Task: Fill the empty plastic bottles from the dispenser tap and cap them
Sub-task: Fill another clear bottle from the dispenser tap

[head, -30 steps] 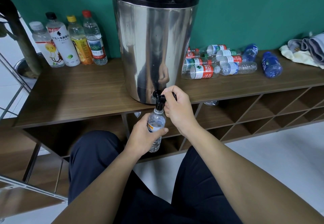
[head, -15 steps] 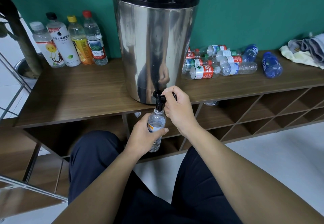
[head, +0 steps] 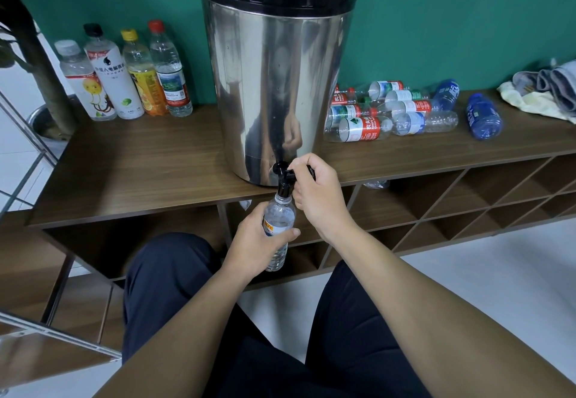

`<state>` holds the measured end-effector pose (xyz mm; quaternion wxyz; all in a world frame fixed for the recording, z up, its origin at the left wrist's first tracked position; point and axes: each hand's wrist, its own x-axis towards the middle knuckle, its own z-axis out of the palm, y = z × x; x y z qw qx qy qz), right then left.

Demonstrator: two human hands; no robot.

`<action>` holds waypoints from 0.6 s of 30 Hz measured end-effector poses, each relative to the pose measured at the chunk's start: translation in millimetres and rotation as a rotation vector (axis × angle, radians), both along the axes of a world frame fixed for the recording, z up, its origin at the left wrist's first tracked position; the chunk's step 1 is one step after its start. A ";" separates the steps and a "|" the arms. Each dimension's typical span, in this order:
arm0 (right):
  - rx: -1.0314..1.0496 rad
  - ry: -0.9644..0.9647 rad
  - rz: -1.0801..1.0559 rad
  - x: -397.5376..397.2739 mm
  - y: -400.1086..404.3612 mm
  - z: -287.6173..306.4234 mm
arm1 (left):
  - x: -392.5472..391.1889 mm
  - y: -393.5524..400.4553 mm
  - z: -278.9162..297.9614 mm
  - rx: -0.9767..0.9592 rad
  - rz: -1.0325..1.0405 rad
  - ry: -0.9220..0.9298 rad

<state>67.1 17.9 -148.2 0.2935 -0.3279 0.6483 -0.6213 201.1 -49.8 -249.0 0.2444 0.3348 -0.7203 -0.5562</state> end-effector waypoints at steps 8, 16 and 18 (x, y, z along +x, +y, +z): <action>0.008 0.021 -0.001 -0.3 0.3 0.2 | 0.0 0.2 1.8 0.007 0.001 -0.017; 0.001 0.014 0.003 -0.5 1.0 0.1 | 0.4 3.1 6.5 0.008 0.004 -0.026; 0.006 0.026 0.001 -0.8 0.8 -0.1 | 0.3 2.7 6.1 0.007 0.008 -0.022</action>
